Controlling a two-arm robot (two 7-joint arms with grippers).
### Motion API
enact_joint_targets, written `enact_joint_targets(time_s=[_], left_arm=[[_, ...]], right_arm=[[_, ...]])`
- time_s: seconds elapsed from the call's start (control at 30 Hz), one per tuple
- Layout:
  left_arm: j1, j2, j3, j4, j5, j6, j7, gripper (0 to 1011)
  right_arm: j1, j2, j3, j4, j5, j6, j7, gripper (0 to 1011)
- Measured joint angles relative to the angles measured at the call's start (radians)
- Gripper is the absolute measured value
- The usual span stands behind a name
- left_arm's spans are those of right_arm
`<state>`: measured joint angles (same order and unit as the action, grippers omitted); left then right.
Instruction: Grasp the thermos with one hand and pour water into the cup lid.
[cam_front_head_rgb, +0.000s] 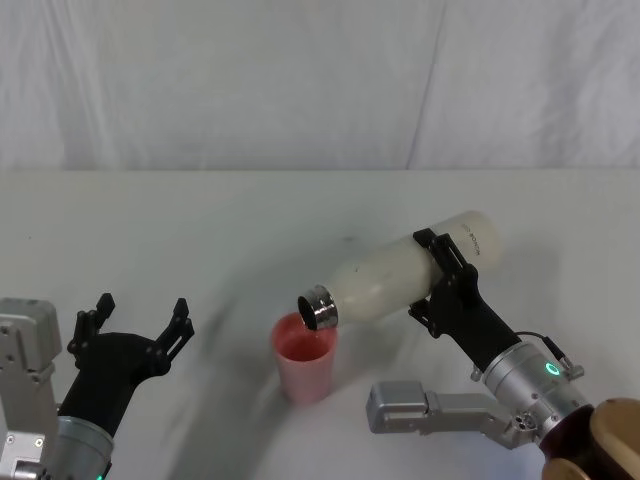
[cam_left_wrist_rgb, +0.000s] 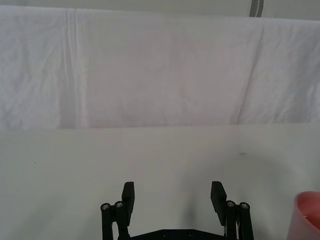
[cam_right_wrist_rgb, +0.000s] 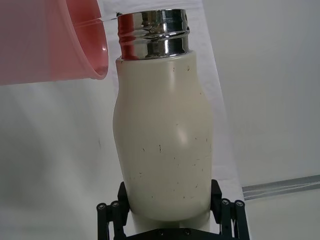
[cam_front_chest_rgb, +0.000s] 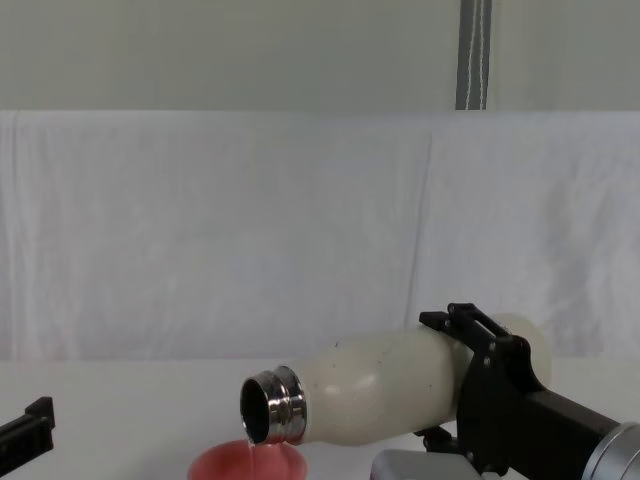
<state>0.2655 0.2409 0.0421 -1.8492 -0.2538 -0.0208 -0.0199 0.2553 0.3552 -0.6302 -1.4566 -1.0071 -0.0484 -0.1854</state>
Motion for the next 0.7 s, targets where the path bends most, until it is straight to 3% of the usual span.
enact_joint_targets(time_s=[0.7], left_arm=[[0.000,0.000,0.000,0.000,0.000,0.000,0.000,1001]], right_arm=[[0.001,0.000,-0.002,0.001,-0.001,0.000,0.000,960]])
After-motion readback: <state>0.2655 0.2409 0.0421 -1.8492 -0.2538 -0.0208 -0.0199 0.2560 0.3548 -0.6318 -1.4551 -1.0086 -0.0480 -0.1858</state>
